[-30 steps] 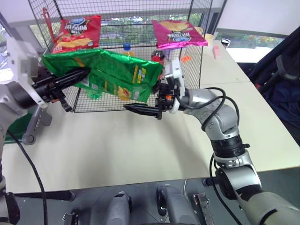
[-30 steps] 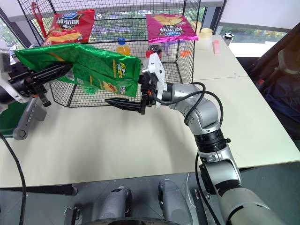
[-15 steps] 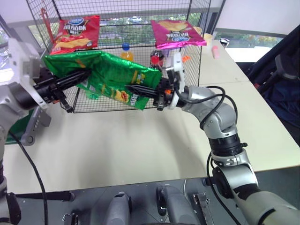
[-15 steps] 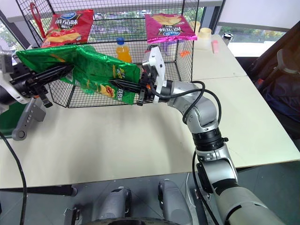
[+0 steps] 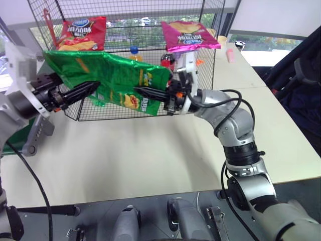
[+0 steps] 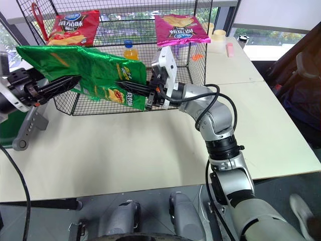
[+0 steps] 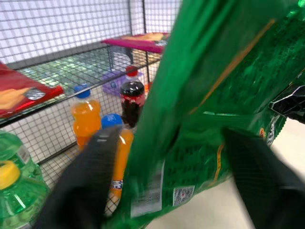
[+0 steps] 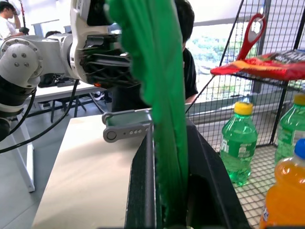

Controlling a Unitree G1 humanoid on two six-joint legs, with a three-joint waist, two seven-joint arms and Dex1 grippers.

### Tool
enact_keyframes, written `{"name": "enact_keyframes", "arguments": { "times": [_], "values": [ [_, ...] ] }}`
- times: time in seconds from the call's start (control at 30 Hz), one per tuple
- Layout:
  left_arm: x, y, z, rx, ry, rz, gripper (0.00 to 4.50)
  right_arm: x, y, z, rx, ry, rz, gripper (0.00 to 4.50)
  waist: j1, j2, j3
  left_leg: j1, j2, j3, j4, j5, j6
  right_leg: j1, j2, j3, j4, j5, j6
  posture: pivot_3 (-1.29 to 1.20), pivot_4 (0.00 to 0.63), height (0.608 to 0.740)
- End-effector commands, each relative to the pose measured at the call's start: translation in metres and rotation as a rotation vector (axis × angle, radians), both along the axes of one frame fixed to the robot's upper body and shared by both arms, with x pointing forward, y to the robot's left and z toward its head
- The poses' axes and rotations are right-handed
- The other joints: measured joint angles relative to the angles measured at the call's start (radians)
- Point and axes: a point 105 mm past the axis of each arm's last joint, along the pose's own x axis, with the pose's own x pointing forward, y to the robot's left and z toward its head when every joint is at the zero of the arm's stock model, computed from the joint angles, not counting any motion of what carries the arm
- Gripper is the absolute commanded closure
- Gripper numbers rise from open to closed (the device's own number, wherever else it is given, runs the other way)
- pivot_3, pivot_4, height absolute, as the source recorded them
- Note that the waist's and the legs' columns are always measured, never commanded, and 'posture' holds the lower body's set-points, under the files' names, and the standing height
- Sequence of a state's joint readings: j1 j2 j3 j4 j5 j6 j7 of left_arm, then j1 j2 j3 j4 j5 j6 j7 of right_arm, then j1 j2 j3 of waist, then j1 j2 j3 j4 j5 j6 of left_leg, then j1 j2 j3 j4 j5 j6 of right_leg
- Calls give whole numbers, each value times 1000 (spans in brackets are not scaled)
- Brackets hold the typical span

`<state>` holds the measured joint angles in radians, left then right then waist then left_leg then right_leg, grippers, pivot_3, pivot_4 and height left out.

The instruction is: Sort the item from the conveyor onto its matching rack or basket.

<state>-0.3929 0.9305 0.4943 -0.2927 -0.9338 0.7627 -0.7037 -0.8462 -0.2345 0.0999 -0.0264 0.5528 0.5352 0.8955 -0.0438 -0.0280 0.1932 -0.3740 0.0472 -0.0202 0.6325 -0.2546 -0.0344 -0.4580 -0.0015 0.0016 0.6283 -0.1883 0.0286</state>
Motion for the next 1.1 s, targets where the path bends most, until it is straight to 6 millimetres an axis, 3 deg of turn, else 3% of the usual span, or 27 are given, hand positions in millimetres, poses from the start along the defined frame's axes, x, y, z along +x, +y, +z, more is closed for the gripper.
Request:
{"name": "enact_keyframes", "arguments": {
  "times": [0.03,0.17,0.27,0.4,0.5,0.6,0.87,1.1],
  "values": [
    [-10,34,12,-40,-50,129,65,1,-7,25,53,-103,-57,4500,-2,0,0,0,0,0,0,0,0,0,0,0,0,0,0,0,150,740],
    [-19,72,2,-51,-45,297,65,0,-16,37,60,-223,-131,4500,0,0,0,-1,1,1,0,0,0,-2,1,1,1,0,0,0,150,740],
    [-20,83,-7,-101,-39,354,65,1,-22,46,45,-326,-197,4500,5,-1,0,-1,1,1,0,0,0,-2,1,1,0,-2,-4,0,150,740],
    [-13,75,-27,-66,-18,367,65,12,-26,62,2,-487,-330,4500,5,-1,-1,-1,0,1,0,0,0,-2,1,2,0,-2,-5,0,150,740],
    [-3,56,-43,-88,-1,337,65,28,-24,77,-86,-684,-504,4500,5,-1,-1,0,0,2,0,0,0,-2,1,3,0,-2,-6,0,150,740],
    [3,44,-53,-73,10,321,65,37,-22,81,-157,-805,-573,4500,2,-2,-1,0,0,2,0,0,0,-2,1,4,0,-2,-6,0,150,740],
    [14,29,-63,-111,12,303,65,67,-23,85,-395,-1089,-796,4500,0,-2,-1,0,1,6,-1,0,0,-4,2,10,1,0,-8,0,150,740],
    [18,23,-70,-140,12,302,65,74,-21,110,-446,-1297,-982,4500,-1,-3,-1,0,1,9,-1,0,0,-4,2,13,0,1,-8,0,150,740]
  ]
}}
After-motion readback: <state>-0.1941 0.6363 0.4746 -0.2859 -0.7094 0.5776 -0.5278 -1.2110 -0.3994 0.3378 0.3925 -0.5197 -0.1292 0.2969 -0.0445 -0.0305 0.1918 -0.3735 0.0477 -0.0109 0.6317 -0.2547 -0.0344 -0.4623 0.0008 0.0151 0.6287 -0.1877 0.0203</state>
